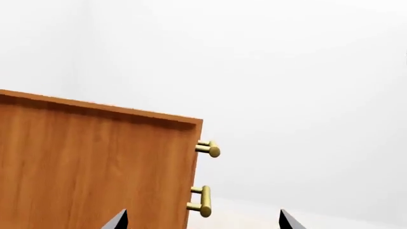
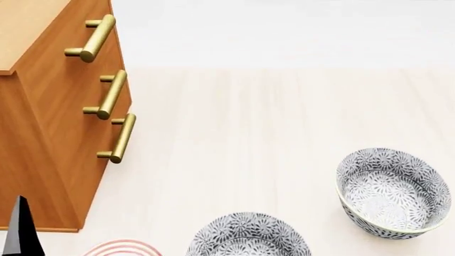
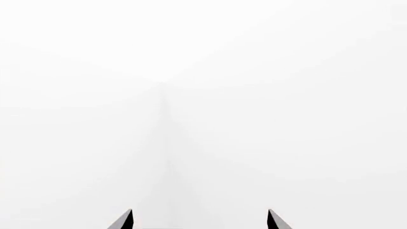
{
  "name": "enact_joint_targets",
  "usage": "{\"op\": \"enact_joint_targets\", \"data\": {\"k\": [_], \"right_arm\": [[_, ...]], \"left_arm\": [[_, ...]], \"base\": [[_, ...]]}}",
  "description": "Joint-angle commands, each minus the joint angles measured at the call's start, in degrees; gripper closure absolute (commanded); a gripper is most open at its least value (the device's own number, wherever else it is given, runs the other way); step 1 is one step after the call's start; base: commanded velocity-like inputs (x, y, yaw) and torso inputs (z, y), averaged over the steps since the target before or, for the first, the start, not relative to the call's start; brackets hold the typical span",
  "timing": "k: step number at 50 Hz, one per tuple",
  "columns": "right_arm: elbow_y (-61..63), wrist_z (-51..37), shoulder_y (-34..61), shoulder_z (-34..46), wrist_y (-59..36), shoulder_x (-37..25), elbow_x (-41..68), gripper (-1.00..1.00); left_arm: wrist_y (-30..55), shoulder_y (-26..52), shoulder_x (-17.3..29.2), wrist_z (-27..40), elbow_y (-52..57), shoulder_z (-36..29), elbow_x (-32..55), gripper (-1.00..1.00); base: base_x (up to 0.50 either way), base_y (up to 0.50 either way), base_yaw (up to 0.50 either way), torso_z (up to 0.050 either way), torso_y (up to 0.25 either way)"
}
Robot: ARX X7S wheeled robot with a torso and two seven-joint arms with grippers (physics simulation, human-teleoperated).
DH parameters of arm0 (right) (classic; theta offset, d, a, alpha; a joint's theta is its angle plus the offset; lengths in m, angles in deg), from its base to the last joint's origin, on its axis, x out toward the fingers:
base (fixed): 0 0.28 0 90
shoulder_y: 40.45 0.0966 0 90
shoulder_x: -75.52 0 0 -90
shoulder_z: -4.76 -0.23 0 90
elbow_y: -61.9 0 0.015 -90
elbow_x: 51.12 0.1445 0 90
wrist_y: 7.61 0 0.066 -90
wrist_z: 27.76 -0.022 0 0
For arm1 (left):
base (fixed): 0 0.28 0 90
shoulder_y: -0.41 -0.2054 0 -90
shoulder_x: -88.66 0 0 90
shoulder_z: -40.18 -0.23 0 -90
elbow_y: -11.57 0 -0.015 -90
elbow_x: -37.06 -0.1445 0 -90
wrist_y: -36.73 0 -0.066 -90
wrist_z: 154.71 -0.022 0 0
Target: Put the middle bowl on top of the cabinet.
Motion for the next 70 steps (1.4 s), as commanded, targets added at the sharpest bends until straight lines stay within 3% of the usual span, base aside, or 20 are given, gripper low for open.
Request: {"op": "enact_joint_targets", "data": {"k": [1, 8, 17, 27, 39, 70], "right_arm": [[1.1, -1.1, 0.0, 1.3, -1.0, 0.0, -2.5, -1.0], [1.2, -0.7, 0.0, 1.4, -1.3, 0.0, -2.4, -1.0], [1.2, -1.3, 0.0, 3.0, -0.8, 0.0, -4.1, -1.0], [0.5, -0.5, 0.0, 3.0, 0.0, 0.0, -4.1, -1.0], [0.0, 0.5, 0.0, 1.7, 0.6, 0.0, -2.8, -1.0], [0.0, 0.7, 0.0, 1.2, 0.4, 0.0, -2.6, -1.0]], "left_arm": [[10.7, 4.3, -0.8, 4.3, 4.3, 1.2, 15.9, -1.0], [21.8, 14.7, -2.1, 10.8, 8.4, -2.4, 24.0, -1.0], [23.9, 19.5, -7.5, 10.7, 1.9, -5.8, 33.5, -1.0], [21.4, 18.2, -11.2, 8.2, -7.6, -10.1, 33.9, -1.0], [17.9, 17.5, -11.9, 7.0, -16.8, -13.5, 34.6, -1.0], [10.9, 14.7, -9.7, 8.1, -22.6, -16.9, 37.1, -1.0]], "base": [[0.0, 0.0, 0.0, 0.0, 0.0], [0.0, 0.0, 0.0, 0.0, 0.0], [0.0, 0.0, 0.0, 0.0, 0.0], [0.0, 0.0, 0.0, 0.0, 0.0], [0.0, 0.0, 0.0, 0.0, 0.0], [0.0, 0.0, 0.0, 0.0, 0.0]]}}
